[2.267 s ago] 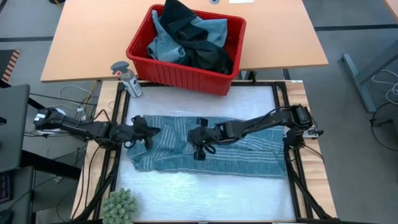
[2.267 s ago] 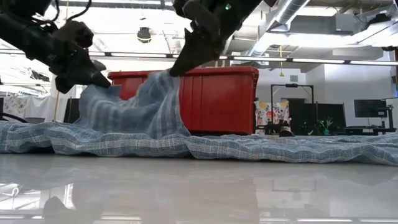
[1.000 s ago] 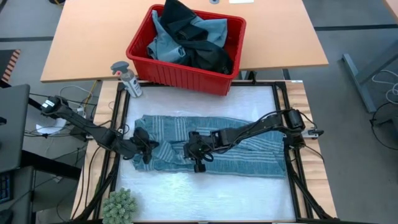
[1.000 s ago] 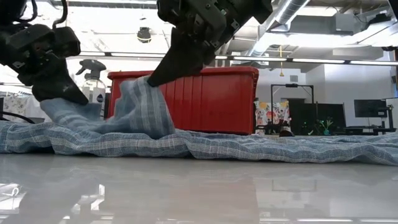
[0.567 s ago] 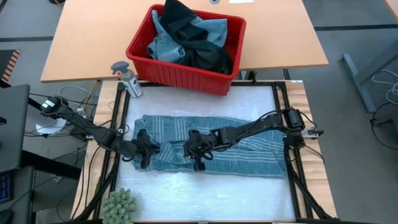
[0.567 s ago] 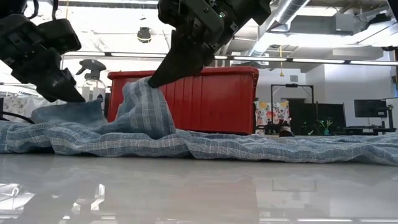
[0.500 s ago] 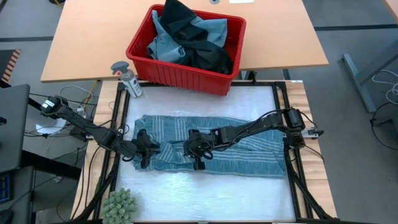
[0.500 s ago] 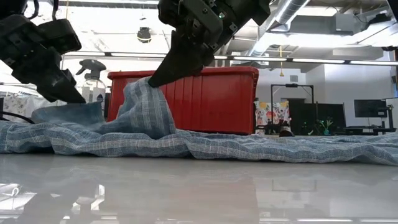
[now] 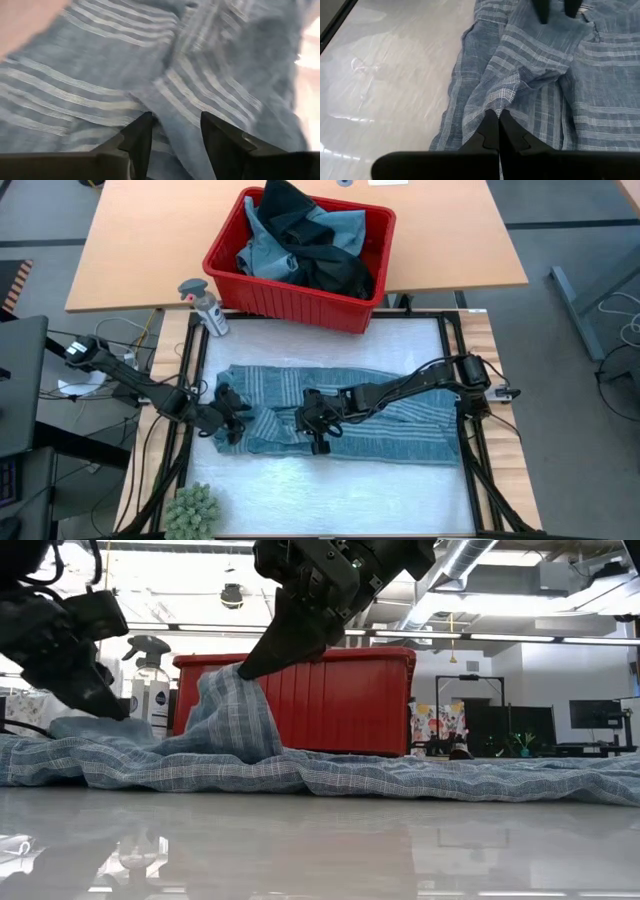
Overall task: Fold Laundry from Bin
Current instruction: Fold the light blue shirt
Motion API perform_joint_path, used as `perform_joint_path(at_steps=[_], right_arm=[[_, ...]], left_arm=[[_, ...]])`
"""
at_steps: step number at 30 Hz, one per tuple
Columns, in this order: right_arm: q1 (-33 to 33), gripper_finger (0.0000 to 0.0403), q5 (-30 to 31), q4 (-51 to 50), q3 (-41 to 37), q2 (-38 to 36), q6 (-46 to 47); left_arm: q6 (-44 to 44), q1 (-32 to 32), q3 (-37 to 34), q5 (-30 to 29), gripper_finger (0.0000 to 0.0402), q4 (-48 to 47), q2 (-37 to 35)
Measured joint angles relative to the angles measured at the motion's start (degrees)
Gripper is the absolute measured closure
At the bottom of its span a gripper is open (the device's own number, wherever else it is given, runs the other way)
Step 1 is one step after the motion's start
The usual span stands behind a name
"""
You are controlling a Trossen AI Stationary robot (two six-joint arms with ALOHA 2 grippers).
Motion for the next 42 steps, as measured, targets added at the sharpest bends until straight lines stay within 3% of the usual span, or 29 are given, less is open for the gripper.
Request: perform_joint_path(at_steps=[4,10,15,22,34,42], right_arm=[[0.0,0.0386,-0.16,0.02,0.0,0.0,0.09],[0.0,0.0386,-0.16,0.02,0.0,0.0,0.11],[0.0,0.0386,-0.16,0.04,0.0,0.0,0.15],[0.0,0.0386,-0.18,0.04,0.0,0.0,0.42],[0.0,0.0386,0.05,0.03,0.0,-0.02,1.85],[0.72,0.0386,0.5,0.02,0.0,-0.07,2.25]], left_arm=[[3.25,1.94,0.0,-1.25,0.0278,0.02,-0.02],[5.79,4.67,0.0,2.96,0.0305,0.77,-0.01],[6.7,7.13,0.0,3.15,0.0326,1.68,0.0],[9.11,10.21,0.0,5.48,0.0394,2.01,-0.02],[4.2,10.67,0.21,11.23,0.0401,6.37,-0.05],[3.52,5.58,8.57,11.52,0.0401,1.48,-0.04]])
